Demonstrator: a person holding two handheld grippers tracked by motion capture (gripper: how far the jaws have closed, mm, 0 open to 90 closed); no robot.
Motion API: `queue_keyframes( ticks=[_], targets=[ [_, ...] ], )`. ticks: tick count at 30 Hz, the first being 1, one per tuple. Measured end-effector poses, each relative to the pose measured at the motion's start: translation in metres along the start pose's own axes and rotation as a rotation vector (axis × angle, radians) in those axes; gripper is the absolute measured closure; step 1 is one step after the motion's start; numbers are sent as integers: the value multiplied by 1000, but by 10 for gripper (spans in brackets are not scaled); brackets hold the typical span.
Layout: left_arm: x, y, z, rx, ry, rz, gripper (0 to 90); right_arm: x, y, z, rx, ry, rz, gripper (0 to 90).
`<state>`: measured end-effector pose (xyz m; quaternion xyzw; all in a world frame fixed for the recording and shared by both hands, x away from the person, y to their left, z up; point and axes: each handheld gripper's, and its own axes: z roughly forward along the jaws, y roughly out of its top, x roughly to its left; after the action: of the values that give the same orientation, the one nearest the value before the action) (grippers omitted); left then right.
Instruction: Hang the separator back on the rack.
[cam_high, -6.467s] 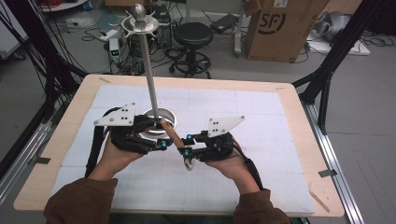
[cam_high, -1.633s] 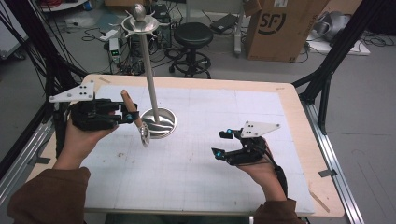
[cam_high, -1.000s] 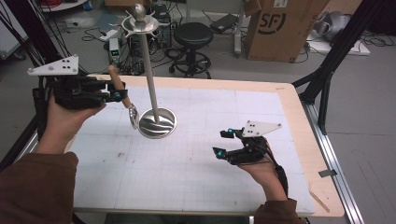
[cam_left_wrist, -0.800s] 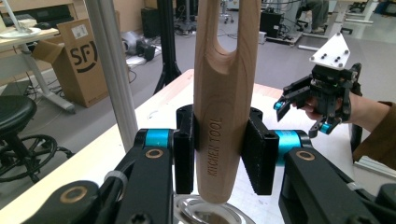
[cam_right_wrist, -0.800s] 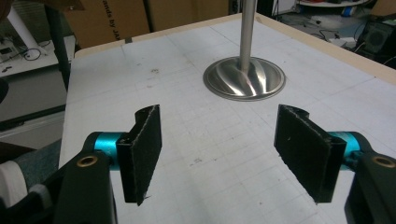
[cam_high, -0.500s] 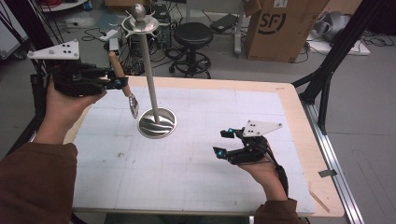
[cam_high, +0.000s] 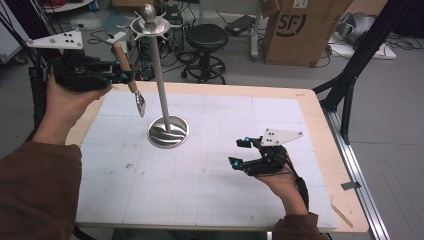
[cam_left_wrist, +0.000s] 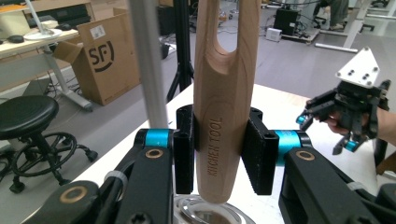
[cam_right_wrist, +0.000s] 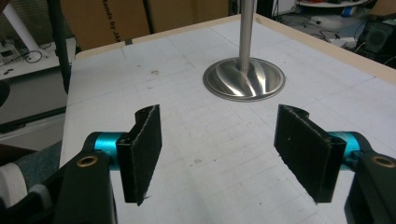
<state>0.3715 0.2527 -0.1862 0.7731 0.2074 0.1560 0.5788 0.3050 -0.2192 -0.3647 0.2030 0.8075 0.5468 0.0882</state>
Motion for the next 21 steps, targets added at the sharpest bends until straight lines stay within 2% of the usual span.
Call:
queue_keyframes(
  ticks=[5,8,10,14,19,21],
  targets=[
    [14,6,-1,3,21,-8,682,0,0,0,-2,-3,0,314],
    [22,9,-1,7,15,0,682,-1,0,0,0,-2,6,314],
    [28,9,-1,-8,6,-12,682,-1,0,0,-1,0,5,314],
    [40,7,-1,-5,22,-27,682,-1,-1,-1,0,-4,7,314],
    [46,9,1,10,14,-23,682,-1,-2,-3,-6,-10,12,314],
    [48,11,2,16,25,-22,682,-2,-2,-4,-9,-8,6,315]
  ],
)
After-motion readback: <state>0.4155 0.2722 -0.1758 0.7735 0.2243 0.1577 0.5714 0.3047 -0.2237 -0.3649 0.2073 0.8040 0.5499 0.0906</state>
